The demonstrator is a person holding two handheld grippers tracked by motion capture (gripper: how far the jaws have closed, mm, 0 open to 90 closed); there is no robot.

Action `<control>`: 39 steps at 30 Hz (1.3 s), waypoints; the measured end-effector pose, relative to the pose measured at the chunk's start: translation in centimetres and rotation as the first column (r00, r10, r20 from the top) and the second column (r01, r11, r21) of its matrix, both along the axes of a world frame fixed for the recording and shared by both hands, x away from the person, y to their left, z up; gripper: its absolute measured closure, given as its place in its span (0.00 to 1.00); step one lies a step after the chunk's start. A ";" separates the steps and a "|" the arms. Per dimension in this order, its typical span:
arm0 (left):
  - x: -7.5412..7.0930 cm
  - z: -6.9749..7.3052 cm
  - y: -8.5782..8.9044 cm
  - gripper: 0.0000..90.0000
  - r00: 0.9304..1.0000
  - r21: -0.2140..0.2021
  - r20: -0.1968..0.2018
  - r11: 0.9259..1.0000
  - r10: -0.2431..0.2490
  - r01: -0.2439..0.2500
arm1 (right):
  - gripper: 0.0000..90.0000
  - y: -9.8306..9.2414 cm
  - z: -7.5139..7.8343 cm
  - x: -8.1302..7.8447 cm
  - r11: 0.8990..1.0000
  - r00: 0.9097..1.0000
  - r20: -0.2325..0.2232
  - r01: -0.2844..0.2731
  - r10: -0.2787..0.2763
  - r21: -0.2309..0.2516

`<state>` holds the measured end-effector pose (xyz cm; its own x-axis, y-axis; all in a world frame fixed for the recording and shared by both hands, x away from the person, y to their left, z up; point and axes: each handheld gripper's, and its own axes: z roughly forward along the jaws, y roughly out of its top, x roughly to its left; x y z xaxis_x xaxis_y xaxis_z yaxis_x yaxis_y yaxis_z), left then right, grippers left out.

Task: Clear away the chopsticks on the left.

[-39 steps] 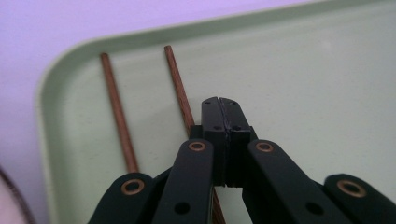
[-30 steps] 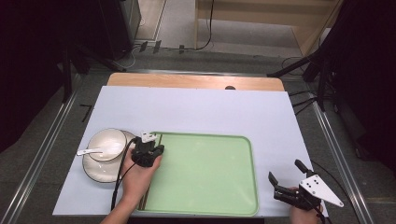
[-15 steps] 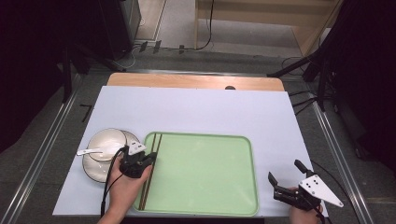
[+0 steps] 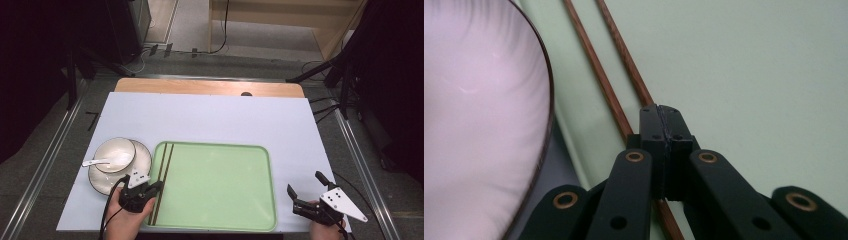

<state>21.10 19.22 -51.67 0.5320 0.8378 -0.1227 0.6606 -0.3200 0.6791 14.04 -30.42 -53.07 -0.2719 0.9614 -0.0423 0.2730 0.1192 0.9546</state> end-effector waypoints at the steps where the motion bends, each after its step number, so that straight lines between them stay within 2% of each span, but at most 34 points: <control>1: -0.3 0.0 0.1 1.00 1.000 -0.002 -0.004 1.000 -0.004 0.004 | 0.02 0.0 0.0 0.0 1.000 1.000 0.001 0.000 0.000 -0.001; 8: -1.6 0.0 0.6 1.00 1.000 -0.016 -0.017 1.000 -0.018 0.018 | 0.02 0.1 0.0 0.0 1.000 1.000 0.001 0.001 -0.001 -0.004; 12: -2.0 0.3 1.1 0.96 1.000 -0.026 -0.004 1.000 -0.015 0.015 | 0.02 0.1 0.0 0.0 1.000 1.000 -0.001 0.000 0.000 -0.004; 13: -2.0 0.4 1.5 0.94 1.000 -0.044 0.004 0.999 -0.018 0.018 | 0.02 0.0 0.0 0.0 1.000 1.000 -0.001 0.001 -0.001 -0.003; 14: -2.0 0.4 1.5 0.93 1.000 -0.044 0.004 0.999 -0.018 0.018 | 0.02 0.0 0.0 0.0 1.000 1.000 -0.001 0.001 -0.001 -0.003; 15: -1.9 0.6 2.0 0.88 0.999 -0.091 0.015 0.995 -0.028 0.030 | 0.02 0.0 0.0 0.0 1.000 1.000 0.000 0.002 -0.002 0.000; 16: -1.9 0.6 2.0 0.85 0.999 -0.091 0.015 0.995 -0.028 0.030 | 0.02 0.0 0.0 0.0 1.000 1.000 0.000 0.002 -0.002 0.000; 17: -1.9 0.7 2.4 0.78 0.996 -0.134 0.067 0.989 -0.051 0.059 | 0.02 0.0 0.0 0.0 1.000 1.000 0.000 0.002 -0.002 0.000; 18: -2.0 0.8 2.7 0.72 0.994 -0.154 0.097 0.986 -0.051 0.065 | 0.02 0.0 0.0 0.0 1.000 1.000 0.000 0.002 -0.002 0.000; 19: -2.0 0.8 2.7 0.66 0.994 -0.154 0.097 0.986 -0.051 0.065 | 0.02 0.0 0.0 0.0 1.000 1.000 0.000 0.002 -0.002 0.000; 20: -2.0 1.0 3.1 0.63 0.991 -0.197 0.120 0.978 -0.053 0.076 | 0.02 0.0 0.0 0.0 1.000 1.000 0.000 0.003 -0.003 0.000; 21: -2.1 1.2 3.4 0.59 0.987 -0.208 0.150 0.975 -0.052 0.083 | 0.02 0.0 0.0 0.0 1.000 1.000 0.000 0.002 -0.002 0.000; 22: -2.1 1.2 3.4 0.55 0.987 -0.208 0.150 0.975 -0.052 0.083 | 0.02 0.0 0.0 0.0 1.000 1.000 0.000 0.002 -0.002 0.000; 23: -2.1 1.6 3.7 0.50 0.979 -0.182 0.201 0.980 -0.044 0.082 | 0.02 0.0 0.0 0.0 1.000 1.000 0.000 0.002 -0.002 -0.001; 24: -2.1 1.6 3.7 0.46 0.979 -0.182 0.201 0.980 -0.044 0.082 | 0.02 0.0 0.0 0.0 1.000 1.000 0.000 0.002 -0.002 -0.001; 25: -2.1 1.9 4.1 0.41 0.973 -0.175 0.228 0.981 -0.041 0.082 | 0.02 0.0 0.0 0.0 1.000 1.000 0.000 0.002 -0.002 -0.001; 28: -2.2 2.4 4.7 0.23 0.970 -0.186 0.241 0.979 -0.041 0.088 | 0.02 0.0 0.0 0.0 1.000 1.000 0.000 0.001 -0.001 0.000; 31: -2.5 2.8 5.2 0.00 0.959 -0.179 0.275 0.976 -0.076 0.128 | 0.02 0.0 0.0 0.0 1.000 1.000 0.001 0.003 -0.003 0.000; 33: -2.5 3.0 5.6 0.00 0.959 -0.209 0.277 0.969 -0.067 0.129 | 0.02 0.0 0.0 0.0 1.000 1.000 0.000 0.003 -0.003 -0.001; 34: -2.5 3.0 5.6 0.00 0.959 -0.209 0.277 0.969 -0.067 0.129 | 0.02 0.0 0.0 0.0 1.000 1.000 0.000 0.003 -0.003 -0.001; 36: -2.5 3.2 6.6 0.00 0.950 -0.248 0.307 0.958 -0.061 0.142 | 0.02 0.0 0.0 0.0 1.000 1.000 0.001 0.002 -0.002 -0.001; 38: -2.6 3.2 6.9 0.00 0.948 -0.257 0.312 0.956 -0.056 0.141 | 0.02 -0.1 0.0 0.0 1.000 1.000 0.001 0.001 -0.001 0.000; 39: -2.7 3.3 7.6 0.00 0.944 -0.265 0.327 0.954 -0.045 0.137 | 0.02 -0.1 0.0 0.0 1.000 1.000 0.001 0.001 -0.001 0.001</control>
